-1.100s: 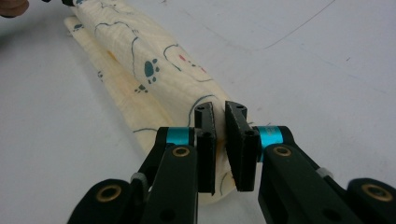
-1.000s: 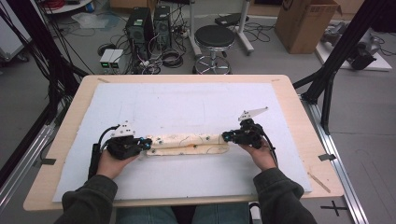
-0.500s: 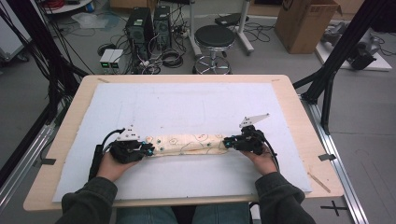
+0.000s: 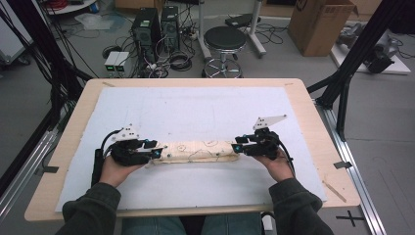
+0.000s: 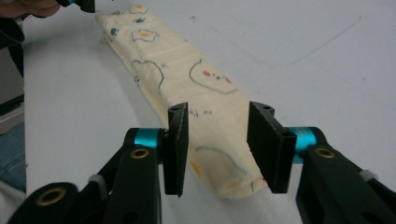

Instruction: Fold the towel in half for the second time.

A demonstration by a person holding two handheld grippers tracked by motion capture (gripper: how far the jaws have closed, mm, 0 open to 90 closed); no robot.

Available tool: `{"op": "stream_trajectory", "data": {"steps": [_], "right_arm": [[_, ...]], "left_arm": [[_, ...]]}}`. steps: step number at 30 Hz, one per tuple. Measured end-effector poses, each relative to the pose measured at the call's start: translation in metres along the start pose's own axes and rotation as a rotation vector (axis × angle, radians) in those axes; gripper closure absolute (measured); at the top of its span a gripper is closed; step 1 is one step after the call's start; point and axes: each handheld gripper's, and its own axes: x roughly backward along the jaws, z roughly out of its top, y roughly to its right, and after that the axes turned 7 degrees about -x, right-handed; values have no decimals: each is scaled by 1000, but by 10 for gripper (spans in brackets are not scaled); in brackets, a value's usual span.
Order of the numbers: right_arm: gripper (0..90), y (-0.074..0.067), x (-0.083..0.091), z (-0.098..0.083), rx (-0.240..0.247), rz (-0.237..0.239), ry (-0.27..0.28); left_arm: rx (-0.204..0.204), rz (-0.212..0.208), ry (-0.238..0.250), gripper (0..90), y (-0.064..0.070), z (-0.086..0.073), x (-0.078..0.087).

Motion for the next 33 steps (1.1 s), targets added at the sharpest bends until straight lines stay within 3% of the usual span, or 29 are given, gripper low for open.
{"op": "stream_trajectory", "data": {"steps": [2,6,14,24,33], "right_arm": [[663,-2,-7,7,3,4,-8],[723,-5,-27,12,18,21,-42],[701,-4,-51,5,23,40,-122],[674,-3,-53,-6,50,5,-164],[586,-4,-45,-15,104,-43,-179]], "left_arm": [[8,4,0,752,1,2,-6],[-8,-1,-39,815,5,2,-21],[-43,21,-133,805,4,-10,-31],[-68,49,-175,784,3,-15,-33],[-78,34,-200,693,1,-19,-32]]}}
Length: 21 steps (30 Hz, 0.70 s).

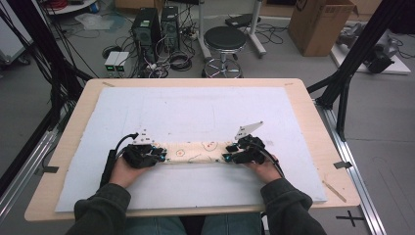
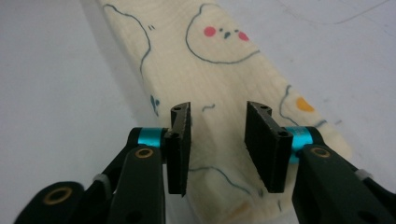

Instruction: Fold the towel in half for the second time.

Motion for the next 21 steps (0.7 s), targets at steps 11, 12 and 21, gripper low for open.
{"op": "stream_trajectory", "data": {"steps": [11,12,21], "right_arm": [[488,-1,6,-8,39,-47,-3],[483,-1,5,-8,37,-46,-6],[456,-1,8,-9,37,-54,1]], "left_arm": [[-22,-30,25,519,-2,-5,4],[-22,-30,27,516,-2,-5,4],[-37,-33,20,482,-1,-5,4]]}}
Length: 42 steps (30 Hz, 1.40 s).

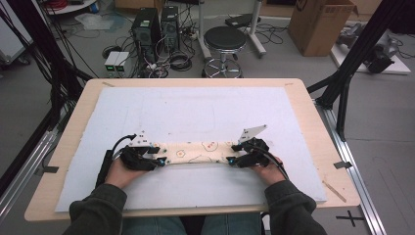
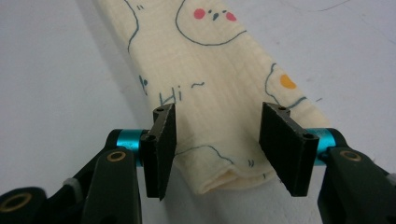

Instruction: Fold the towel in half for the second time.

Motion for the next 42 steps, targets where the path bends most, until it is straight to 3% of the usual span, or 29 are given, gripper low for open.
{"op": "stream_trajectory", "data": {"steps": [6,13,20,28,33,42], "right_arm": [[458,5,1,-3,-10,26,16],[458,6,0,-5,-5,33,18],[457,3,0,-8,26,15,24],[452,4,1,-8,22,20,30],[420,5,2,-8,4,38,39],[387,8,19,-2,-38,51,130]], "left_arm": [[-12,9,-9,467,1,1,0],[10,-1,-2,467,0,0,-1],[-5,4,-10,470,1,-1,-1],[-20,4,-11,469,2,-1,0],[2,6,34,429,2,1,6],[16,37,92,388,-2,3,13]]}}
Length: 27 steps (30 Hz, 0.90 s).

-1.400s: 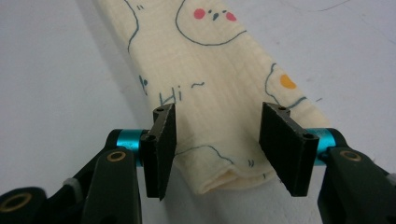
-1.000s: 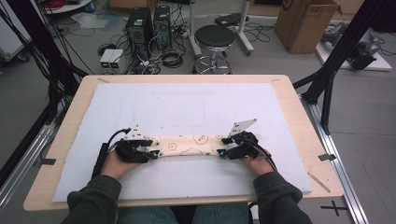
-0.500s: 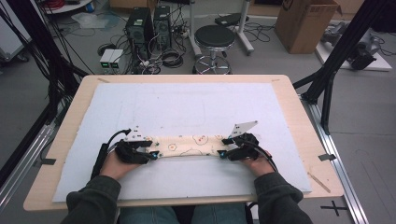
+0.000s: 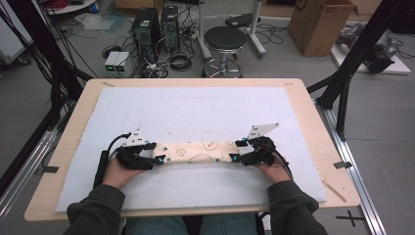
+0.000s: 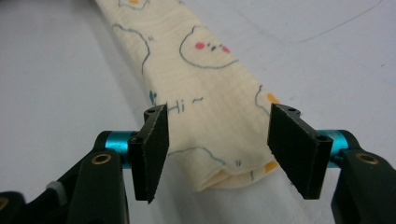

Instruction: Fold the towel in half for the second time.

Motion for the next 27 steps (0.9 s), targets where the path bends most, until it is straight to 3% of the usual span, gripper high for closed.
{"op": "stream_trajectory", "data": {"steps": [3,13,21,27], "right_arm": [[403,5,0,6,-8,-12,22],[440,22,-2,25,-61,-63,10],[447,40,-15,27,-147,-67,-26],[479,42,-22,25,-163,-51,-59]], "left_arm": [[13,14,19,399,-3,0,1],[108,112,48,457,-22,4,-2],[157,92,-2,488,-32,0,-14],[164,69,-42,509,-34,-3,-20]]}}
